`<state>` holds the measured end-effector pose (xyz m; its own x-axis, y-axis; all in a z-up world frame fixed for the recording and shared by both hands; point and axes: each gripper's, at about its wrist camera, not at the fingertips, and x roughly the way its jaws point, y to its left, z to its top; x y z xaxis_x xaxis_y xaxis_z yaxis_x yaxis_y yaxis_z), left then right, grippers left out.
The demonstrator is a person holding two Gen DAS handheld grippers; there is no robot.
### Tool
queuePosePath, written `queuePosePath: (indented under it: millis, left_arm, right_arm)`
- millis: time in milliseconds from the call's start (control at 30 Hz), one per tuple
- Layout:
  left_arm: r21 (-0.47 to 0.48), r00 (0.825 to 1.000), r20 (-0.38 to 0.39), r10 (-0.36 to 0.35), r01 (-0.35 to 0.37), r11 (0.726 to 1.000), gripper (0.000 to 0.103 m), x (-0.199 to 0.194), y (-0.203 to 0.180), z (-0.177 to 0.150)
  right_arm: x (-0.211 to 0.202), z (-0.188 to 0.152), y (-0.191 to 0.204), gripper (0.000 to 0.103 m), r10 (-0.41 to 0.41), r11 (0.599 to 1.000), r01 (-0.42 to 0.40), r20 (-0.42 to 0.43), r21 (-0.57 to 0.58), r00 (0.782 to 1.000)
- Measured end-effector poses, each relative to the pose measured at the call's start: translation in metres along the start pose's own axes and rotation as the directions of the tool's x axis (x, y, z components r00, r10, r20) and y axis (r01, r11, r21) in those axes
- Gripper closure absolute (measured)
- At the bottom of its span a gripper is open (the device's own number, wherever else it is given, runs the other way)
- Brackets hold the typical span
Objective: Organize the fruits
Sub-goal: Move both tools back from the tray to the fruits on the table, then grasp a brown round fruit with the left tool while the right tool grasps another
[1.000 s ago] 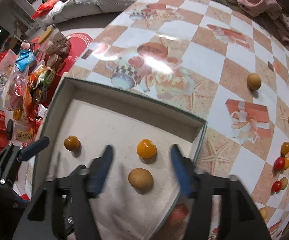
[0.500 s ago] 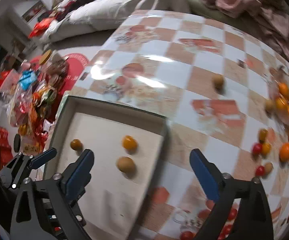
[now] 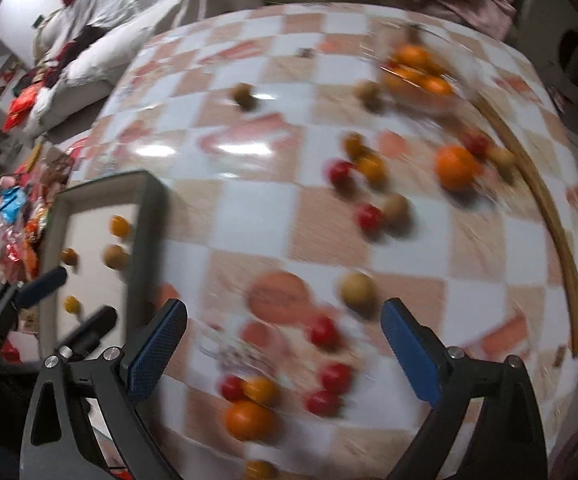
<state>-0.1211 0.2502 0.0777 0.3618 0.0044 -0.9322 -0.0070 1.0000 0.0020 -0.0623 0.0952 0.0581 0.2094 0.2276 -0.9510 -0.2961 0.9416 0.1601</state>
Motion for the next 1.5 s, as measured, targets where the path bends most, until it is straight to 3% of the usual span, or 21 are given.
queuePosePath:
  millis: [267,500,933,1033,1167,1500]
  left_arm:
    - [0.038,0.996,-0.051,-0.071,0.073,0.997,0.027,0.013,-0.039,0.003]
    - [0.060,0.996,-0.067,-0.064,0.068,0.996,0.027,0.030,-0.062,0.016]
    - [-0.059,1.000,0.002,0.003,-0.003,0.998,0.027,0.051,-0.037,0.091]
    - [-0.089,1.000,0.014,0.017,-0.016,0.996,0.027,0.064,-0.030,0.112]
    - [-0.109,0.999,0.021,0.039,-0.036,0.993,0.027,0.083,-0.023,0.137]
    - [-0.118,0.996,0.022,0.092,-0.089,0.989,0.027,0.128,-0.008,0.184]
  right_arm:
    - [-0.004,-0.034,-0.063,0.005,-0.066,0.992,0.069,-0.035,0.103,0.997]
    - [-0.004,-0.046,-0.087,0.005,-0.076,0.986,0.082,-0.046,0.143,0.996]
    - [0.007,-0.019,-0.069,0.007,-0.009,0.990,0.009,-0.001,0.139,1.000]
    - [0.012,-0.011,-0.064,0.013,0.006,0.989,-0.006,0.003,0.145,1.000]
    - [0.022,-0.001,-0.058,0.030,0.019,0.988,-0.018,-0.005,0.152,1.000]
    - [0.039,0.007,-0.056,0.033,0.022,0.987,-0.016,-0.037,0.157,0.999]
